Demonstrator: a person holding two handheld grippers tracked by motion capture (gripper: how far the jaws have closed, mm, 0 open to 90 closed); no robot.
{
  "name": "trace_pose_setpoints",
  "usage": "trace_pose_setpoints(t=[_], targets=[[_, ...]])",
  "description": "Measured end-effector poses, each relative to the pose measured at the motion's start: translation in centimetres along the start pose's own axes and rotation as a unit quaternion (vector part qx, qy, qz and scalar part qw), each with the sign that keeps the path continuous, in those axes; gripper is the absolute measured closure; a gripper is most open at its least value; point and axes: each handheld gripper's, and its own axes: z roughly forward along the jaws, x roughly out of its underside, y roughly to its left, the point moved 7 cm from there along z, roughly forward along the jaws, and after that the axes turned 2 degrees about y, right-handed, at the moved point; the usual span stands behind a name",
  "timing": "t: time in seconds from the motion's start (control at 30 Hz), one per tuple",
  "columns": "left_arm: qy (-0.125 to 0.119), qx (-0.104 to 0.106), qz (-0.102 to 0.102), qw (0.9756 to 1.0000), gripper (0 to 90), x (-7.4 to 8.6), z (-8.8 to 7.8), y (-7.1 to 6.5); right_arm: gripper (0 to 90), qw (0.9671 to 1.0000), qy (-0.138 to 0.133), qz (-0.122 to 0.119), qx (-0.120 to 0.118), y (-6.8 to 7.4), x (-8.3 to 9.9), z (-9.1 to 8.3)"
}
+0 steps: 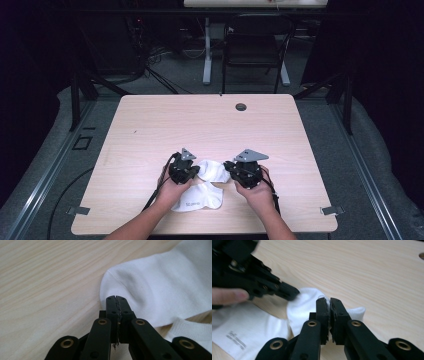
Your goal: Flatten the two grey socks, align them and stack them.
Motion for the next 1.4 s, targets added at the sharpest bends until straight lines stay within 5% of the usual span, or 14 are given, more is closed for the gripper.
trace_pose_setpoints(t=[0.27,0.6,0.77,0.87,0.93,1.03,1.1,1.3,1.4], targets=[[0.001,-0.006,-0.017,0.9998,89.7,0.2,-0.3,0.9,86.0,0.999,0.04,0.004,0.019,-2.0,2.9,0.8],[0.006,-0.013,-0.019,0.9997,88.7,0.6,-0.7,1.0,77.5,0.9935,0.093,0.049,0.043,-3.8,5.5,1.4],[0.007,-0.006,-0.023,0.9997,84.3,1.0,-1.1,1.3,75.7,0.9938,0.057,0.077,0.055,-4.2,4.8,-0.2],[0.006,-0.007,-0.029,0.9995,84.1,1.1,-1.2,1.5,76.2,0.9957,0.035,0.065,0.056,-3.2,3.8,-1.1],[0.005,-0.007,-0.031,0.9995,83.9,1.1,-1.2,1.5,77.7,0.9981,0.018,0.056,0.018,-0.7,3.0,-1.3],[0.008,-0.005,-0.027,0.9996,82.4,1.2,-1.3,1.5,77.8,0.9986,0.035,0.021,-0.032,2.6,3.4,-0.2],[0.006,-0.006,-0.026,0.9996,81.7,1.2,-1.4,1.6,77.9,0.9971,0.061,-0.015,-0.043,4.6,4.1,0.8],[0.007,0.004,-0.032,0.9994,77.6,1.5,-1.7,1.9,79.4,0.9916,0.114,-0.041,-0.046,5.9,6.1,2.2],[0.002,0.009,-0.038,0.9992,75.5,1.5,-1.9,2.1,80.2,0.9912,0.116,-0.044,-0.045,5.9,6.5,1.9]])
